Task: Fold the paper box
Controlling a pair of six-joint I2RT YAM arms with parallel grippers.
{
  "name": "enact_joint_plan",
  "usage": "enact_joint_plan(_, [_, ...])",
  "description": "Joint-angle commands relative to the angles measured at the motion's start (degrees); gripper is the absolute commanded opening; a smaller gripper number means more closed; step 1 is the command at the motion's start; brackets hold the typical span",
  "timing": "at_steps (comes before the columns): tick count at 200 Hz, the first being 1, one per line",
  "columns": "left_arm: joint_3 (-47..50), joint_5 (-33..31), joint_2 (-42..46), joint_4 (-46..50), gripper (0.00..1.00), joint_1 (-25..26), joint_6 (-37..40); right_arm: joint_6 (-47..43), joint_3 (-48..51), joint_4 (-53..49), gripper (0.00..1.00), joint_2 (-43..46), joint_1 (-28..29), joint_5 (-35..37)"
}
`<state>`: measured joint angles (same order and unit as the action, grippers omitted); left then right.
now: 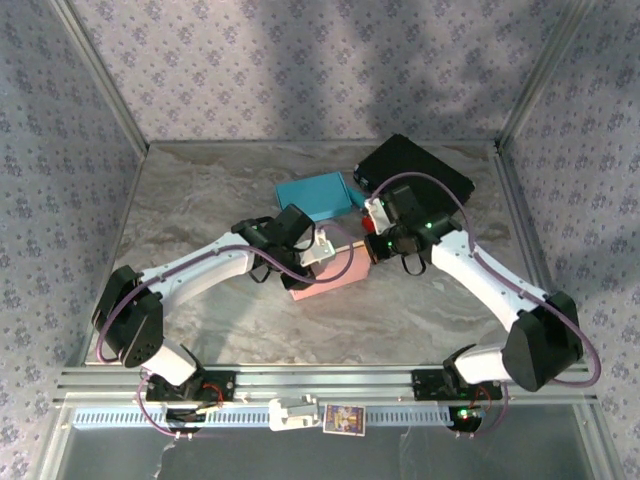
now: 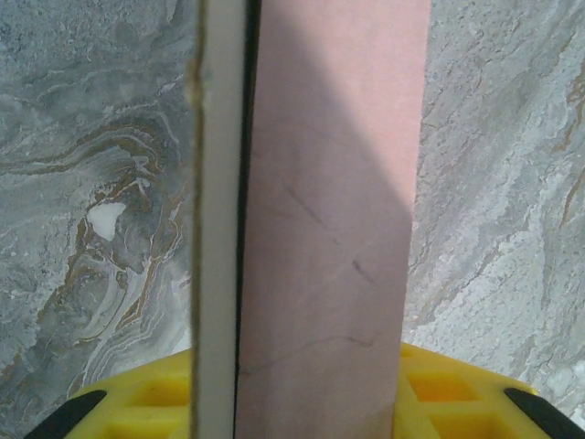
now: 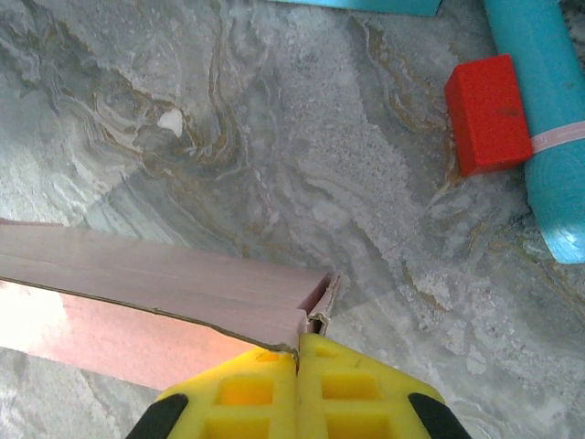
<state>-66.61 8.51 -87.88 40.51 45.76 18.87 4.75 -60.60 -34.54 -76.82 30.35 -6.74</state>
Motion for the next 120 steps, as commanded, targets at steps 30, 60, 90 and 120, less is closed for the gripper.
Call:
enact_joint_plan(30, [-1.2,1.9,0.3,-0.7,0.43,-3.1,-6.6,3.2,7.1,4.4,0.0,2.2,1.9,5.1])
enact_joint_plan(60, [-0.8,4.0,2.1,-1.3,0.49,-4.0,-9.9,4.9,8.6,6.3,0.0,2.6,3.1,7.8])
enact_joint_plan(90, [0.7,4.1,3.9,-1.3,0.51,-4.2,-12.0,6.2,9.2,6.8,0.0,3.1,4.1,8.9])
enact_joint_plan(120, [2.8,3.8,6.7,-3.9,0.54,-4.5,-13.9,6.9,9.4,7.0,0.0,3.9,5.0,10.3])
